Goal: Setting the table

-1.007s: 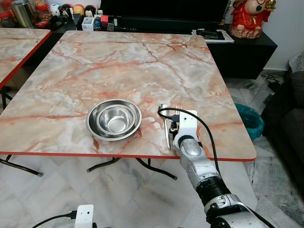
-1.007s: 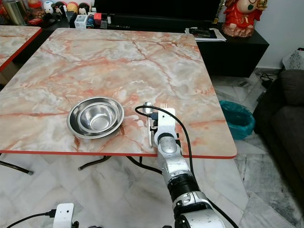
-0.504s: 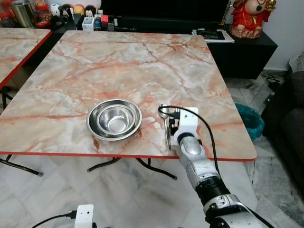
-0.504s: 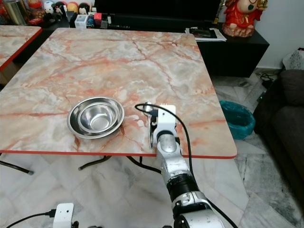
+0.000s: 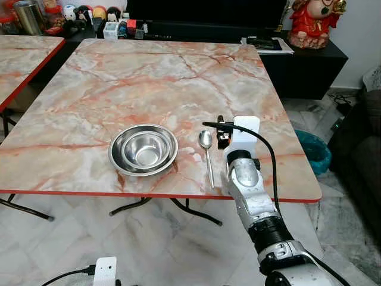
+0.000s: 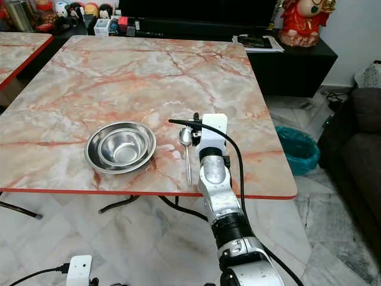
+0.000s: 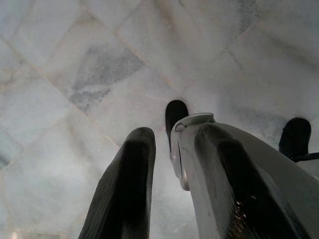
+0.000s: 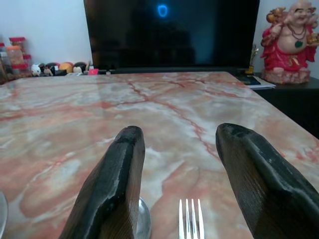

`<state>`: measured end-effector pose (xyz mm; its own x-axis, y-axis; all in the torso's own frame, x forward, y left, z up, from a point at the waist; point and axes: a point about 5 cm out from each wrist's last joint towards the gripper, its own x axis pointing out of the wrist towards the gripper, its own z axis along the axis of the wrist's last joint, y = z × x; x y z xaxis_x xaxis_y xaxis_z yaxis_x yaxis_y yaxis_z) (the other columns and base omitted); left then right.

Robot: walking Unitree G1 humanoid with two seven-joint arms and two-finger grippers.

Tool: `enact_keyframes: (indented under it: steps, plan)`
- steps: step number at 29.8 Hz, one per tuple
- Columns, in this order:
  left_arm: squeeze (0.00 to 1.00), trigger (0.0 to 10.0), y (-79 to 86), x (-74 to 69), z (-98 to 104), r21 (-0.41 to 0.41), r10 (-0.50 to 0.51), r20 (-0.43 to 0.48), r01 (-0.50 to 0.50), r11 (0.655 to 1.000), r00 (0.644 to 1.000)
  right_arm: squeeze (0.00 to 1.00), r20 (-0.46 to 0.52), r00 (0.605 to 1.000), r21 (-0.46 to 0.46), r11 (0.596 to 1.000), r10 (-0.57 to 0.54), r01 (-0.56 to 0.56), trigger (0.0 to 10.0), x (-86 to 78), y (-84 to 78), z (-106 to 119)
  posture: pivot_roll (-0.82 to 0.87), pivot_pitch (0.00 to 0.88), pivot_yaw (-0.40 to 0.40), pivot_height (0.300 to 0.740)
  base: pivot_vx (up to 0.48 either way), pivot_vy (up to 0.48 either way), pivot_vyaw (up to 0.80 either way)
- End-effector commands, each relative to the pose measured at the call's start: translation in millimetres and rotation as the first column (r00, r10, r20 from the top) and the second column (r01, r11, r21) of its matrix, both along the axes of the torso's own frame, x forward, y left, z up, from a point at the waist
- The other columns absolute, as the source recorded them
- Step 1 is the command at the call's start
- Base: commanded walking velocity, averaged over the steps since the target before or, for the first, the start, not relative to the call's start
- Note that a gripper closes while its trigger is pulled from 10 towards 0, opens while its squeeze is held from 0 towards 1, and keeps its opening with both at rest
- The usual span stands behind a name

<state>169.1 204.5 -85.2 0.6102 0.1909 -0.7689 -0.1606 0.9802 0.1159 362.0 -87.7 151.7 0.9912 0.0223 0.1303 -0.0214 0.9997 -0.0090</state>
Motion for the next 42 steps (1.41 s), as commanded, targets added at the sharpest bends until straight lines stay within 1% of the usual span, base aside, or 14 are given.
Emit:
enact_keyframes:
  steps: [1,14,35,42]
  plan:
    - [0.0,10.0,-3.0,-13.7,-6.9,-0.023,0.015,-0.048,-0.016,1.0,0.999,0.0,0.014,1.0,0.006,1.0,0.002,-0.002,10.0,-0.1,-0.6,1.6,0.1,0.088,-0.041,0.715,0.0,0.345,0.0]
    - [0.0,10.0,-1.0,-14.2,-6.9,-0.023,0.023,-0.049,-0.024,0.999,0.999,0.0,0.031,1.0,0.009,1.0,0.001,-0.001,10.0,1.1,-3.5,4.2,0.1,0.093,-0.039,0.715,0.0,0.345,0.0]
    - [0.0,10.0,3.9,-13.5,-5.7,-0.013,0.032,-0.044,-0.032,0.999,0.999,0.0,0.034,0.999,0.019,1.0,0.021,-0.022,10.0,-0.4,2.3,3.2,0.1,0.096,-0.027,0.715,0.0,0.389,0.0]
    - [0.0,10.0,6.9,-10.9,-4.1,-0.006,0.028,-0.038,-0.028,1.0,0.999,0.0,0.029,0.999,0.021,0.999,0.025,-0.026,10.0,-0.7,3.7,1.7,0.1,0.098,-0.022,0.715,0.0,0.419,0.0]
